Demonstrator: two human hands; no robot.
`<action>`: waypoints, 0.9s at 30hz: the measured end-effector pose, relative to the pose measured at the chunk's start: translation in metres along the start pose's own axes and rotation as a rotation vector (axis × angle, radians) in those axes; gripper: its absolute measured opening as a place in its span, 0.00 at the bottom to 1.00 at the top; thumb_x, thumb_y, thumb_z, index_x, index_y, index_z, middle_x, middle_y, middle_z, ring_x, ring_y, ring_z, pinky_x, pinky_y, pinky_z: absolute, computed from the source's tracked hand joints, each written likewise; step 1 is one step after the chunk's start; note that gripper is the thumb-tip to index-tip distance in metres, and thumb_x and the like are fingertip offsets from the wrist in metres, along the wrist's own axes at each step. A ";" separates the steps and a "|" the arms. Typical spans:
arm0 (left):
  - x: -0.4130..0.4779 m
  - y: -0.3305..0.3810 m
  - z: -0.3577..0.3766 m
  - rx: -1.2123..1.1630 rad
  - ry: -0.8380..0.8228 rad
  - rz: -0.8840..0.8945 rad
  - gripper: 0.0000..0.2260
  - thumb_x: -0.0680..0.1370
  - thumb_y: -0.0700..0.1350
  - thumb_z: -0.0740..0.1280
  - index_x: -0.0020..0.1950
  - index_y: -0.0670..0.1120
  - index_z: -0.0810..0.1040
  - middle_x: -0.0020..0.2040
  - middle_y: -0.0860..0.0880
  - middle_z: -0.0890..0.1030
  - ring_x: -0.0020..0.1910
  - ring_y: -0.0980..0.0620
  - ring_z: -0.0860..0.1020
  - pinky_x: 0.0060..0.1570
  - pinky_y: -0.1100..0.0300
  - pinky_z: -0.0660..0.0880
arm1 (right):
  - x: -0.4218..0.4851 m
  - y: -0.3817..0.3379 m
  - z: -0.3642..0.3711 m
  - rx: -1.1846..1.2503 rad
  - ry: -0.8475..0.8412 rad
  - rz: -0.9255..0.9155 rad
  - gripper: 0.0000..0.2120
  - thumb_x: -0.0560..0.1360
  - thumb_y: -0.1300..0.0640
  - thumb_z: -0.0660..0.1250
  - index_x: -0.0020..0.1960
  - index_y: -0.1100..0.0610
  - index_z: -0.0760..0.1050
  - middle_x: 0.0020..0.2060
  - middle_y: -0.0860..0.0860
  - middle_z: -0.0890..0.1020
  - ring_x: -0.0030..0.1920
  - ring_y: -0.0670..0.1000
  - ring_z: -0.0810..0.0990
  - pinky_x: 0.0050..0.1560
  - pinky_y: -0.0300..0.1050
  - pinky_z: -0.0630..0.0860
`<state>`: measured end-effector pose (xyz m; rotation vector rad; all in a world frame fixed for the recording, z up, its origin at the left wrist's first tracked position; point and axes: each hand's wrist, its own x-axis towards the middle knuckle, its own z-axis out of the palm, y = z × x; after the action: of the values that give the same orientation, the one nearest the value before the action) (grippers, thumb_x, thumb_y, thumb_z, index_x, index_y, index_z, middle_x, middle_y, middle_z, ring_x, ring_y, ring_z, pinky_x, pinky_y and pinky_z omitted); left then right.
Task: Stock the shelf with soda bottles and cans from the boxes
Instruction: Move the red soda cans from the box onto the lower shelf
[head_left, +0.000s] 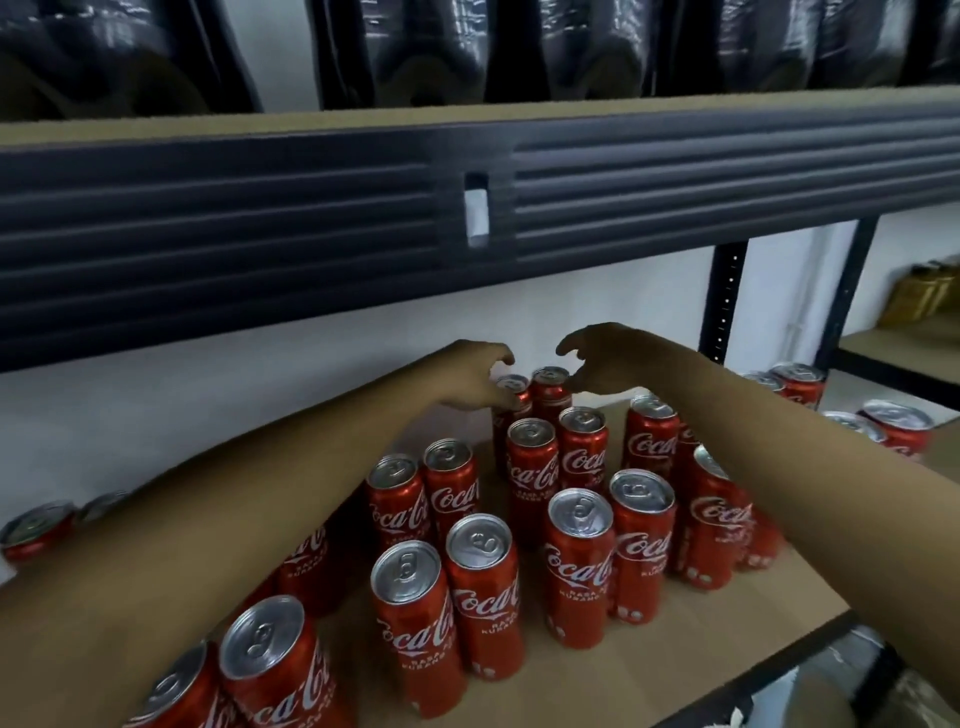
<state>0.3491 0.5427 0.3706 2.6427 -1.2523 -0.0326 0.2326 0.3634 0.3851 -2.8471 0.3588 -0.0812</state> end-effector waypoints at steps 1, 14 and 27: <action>0.008 0.002 0.002 -0.018 -0.026 -0.009 0.33 0.75 0.58 0.75 0.77 0.52 0.68 0.71 0.47 0.73 0.58 0.48 0.77 0.47 0.59 0.75 | 0.007 -0.001 0.001 0.043 -0.039 0.014 0.28 0.77 0.55 0.72 0.75 0.53 0.68 0.71 0.54 0.74 0.64 0.55 0.78 0.61 0.44 0.76; 0.027 -0.005 0.017 -0.051 -0.080 -0.044 0.26 0.74 0.56 0.76 0.67 0.46 0.75 0.57 0.46 0.79 0.45 0.50 0.81 0.33 0.61 0.76 | 0.048 -0.018 0.026 0.142 -0.147 0.117 0.19 0.79 0.59 0.69 0.69 0.61 0.74 0.57 0.59 0.82 0.51 0.57 0.85 0.56 0.51 0.83; -0.041 -0.013 -0.017 -0.244 0.336 0.115 0.18 0.67 0.51 0.80 0.54 0.53 0.81 0.48 0.57 0.83 0.47 0.61 0.80 0.47 0.58 0.78 | -0.005 -0.028 0.005 0.098 0.273 -0.203 0.20 0.76 0.56 0.72 0.67 0.53 0.77 0.63 0.50 0.81 0.61 0.53 0.78 0.61 0.43 0.73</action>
<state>0.3347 0.5850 0.3812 2.2510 -1.1965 0.2500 0.2345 0.3919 0.3874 -2.7676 0.1136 -0.5155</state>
